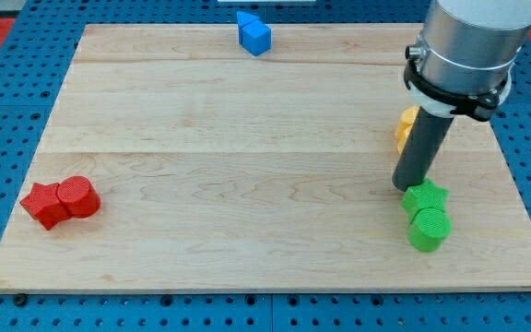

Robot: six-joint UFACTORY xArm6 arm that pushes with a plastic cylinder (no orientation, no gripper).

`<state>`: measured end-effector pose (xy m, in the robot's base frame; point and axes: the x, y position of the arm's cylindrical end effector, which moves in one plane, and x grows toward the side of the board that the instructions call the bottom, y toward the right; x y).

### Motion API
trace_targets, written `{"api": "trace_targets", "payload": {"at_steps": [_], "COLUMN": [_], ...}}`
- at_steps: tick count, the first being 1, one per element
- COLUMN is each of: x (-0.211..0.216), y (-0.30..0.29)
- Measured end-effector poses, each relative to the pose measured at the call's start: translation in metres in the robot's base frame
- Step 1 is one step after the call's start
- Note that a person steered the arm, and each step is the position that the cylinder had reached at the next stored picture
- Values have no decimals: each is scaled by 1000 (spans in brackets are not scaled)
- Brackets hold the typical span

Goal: Move the yellow blocks into the green star

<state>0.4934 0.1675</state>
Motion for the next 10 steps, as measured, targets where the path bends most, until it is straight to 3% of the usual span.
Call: {"api": "trace_targets", "payload": {"at_steps": [1,2,4,5,7,10], "x": [-14,-56,-149,-144,-93,-75], "y": [-18,-50,50,30,17,-12]}}
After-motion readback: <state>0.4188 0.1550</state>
